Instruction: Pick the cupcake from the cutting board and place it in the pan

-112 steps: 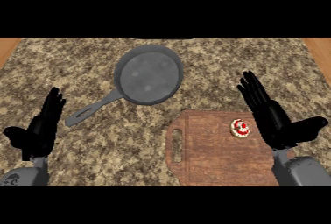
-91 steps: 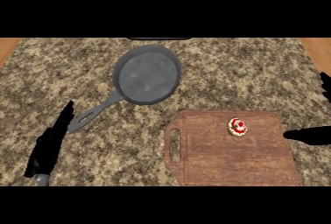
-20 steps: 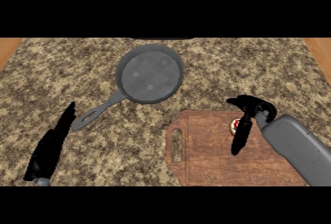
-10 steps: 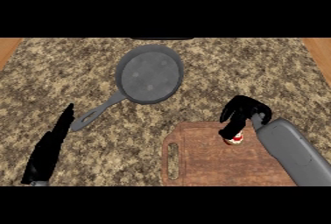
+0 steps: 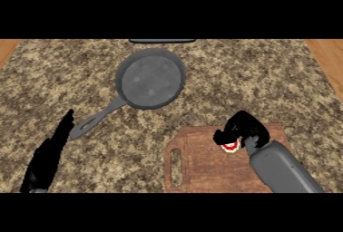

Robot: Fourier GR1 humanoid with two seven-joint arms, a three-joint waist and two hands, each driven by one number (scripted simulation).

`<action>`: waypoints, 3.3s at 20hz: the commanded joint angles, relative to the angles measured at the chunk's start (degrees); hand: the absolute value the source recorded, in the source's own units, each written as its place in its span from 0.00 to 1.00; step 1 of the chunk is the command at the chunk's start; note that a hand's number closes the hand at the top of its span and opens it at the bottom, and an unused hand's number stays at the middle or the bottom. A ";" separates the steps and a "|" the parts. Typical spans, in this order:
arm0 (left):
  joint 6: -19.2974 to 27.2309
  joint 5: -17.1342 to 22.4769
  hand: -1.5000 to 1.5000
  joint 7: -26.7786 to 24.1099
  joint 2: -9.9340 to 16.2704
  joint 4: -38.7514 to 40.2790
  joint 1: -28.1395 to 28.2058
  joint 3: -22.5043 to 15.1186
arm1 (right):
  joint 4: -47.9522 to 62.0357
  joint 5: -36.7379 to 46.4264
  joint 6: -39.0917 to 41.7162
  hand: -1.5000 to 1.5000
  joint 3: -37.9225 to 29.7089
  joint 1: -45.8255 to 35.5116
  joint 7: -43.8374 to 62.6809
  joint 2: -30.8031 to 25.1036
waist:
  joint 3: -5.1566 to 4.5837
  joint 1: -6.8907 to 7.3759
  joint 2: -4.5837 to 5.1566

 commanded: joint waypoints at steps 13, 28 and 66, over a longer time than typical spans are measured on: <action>-0.96 0.23 0.50 0.50 0.38 0.98 -1.72 0.48 | -15.29 48.64 -7.11 1.00 8.12 -11.94 17.92 1.36 | 0.17 0.51 0.20; -2.16 -0.27 0.50 -0.73 -0.76 0.66 -3.40 -0.63 | 12.58 50.95 -17.03 1.00 -9.71 -31.64 2.90 16.96 | 0.40 4.12 1.79; -3.52 -1.21 0.50 -0.20 -1.58 2.24 -7.22 -1.83 | 50.23 14.23 -73.54 0.00 -36.30 -41.87 -35.78 17.08 | 0.47 7.71 2.90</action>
